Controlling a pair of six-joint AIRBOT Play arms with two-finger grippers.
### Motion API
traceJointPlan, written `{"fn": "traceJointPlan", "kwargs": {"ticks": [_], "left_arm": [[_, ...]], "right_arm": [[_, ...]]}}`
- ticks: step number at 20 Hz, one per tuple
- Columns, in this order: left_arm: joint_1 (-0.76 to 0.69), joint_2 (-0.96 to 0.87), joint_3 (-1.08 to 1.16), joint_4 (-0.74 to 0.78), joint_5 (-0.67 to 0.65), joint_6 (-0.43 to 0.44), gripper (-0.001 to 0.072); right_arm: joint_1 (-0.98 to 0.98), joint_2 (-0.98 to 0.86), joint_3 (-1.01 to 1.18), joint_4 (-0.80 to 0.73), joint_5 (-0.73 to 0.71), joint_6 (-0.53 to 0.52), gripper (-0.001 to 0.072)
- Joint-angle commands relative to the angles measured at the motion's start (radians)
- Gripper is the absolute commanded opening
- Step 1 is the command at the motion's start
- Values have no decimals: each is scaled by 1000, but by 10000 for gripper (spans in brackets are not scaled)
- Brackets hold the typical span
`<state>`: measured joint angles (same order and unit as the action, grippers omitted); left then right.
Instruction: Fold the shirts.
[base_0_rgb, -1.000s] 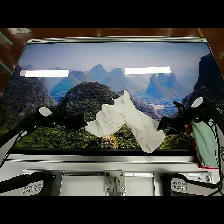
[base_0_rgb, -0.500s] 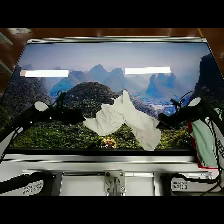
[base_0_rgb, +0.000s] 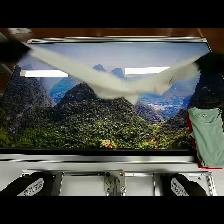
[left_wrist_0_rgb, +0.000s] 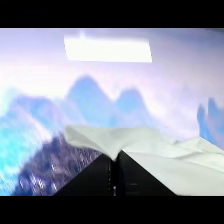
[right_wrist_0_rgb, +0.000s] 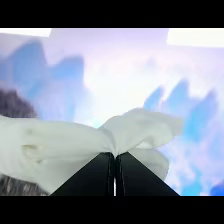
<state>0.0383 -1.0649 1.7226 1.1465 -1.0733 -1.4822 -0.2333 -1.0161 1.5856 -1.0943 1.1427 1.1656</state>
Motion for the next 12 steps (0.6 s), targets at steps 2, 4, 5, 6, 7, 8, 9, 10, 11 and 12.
{"fn": "traceJointPlan", "kwargs": {"ticks": [2, 4, 5, 6, 7, 8, 9, 10, 11, 12], "left_arm": [[58, 132, 340, 200, -19, -66, 38], [76, 199, 339, 293, -52, -95, 39], [76, 217, 339, 333, -98, -106, 38], [76, 227, 339, 358, -158, -105, 39], [76, 230, 336, 378, -230, -105, 38], [76, 230, 319, 400, -296, -100, 39], [76, 230, 290, 416, -352, -97, 39], [76, 230, 243, 422, -401, -97, 39], [75, 233, 188, 421, -430, -97, 39], [72, 241, 111, 420, -431, -97, 39]], "right_arm": [[0, 214, 189, -137, -123, 26, 54], [0, 273, 189, -206, -63, 97, 54], [0, 290, 189, -228, -8, 126, 54], [0, 297, 189, -240, 69, 145, 54], [0, 296, 188, -246, 164, 167, 54], [0, 285, 188, -248, 270, 185, 54], [0, 266, 188, -250, 400, 204, 54], [0, 240, 182, -253, 539, 224, 54], [0, 217, 154, -251, 651, 249, 54], [0, 205, 101, -249, 713, 268, 54]]}}
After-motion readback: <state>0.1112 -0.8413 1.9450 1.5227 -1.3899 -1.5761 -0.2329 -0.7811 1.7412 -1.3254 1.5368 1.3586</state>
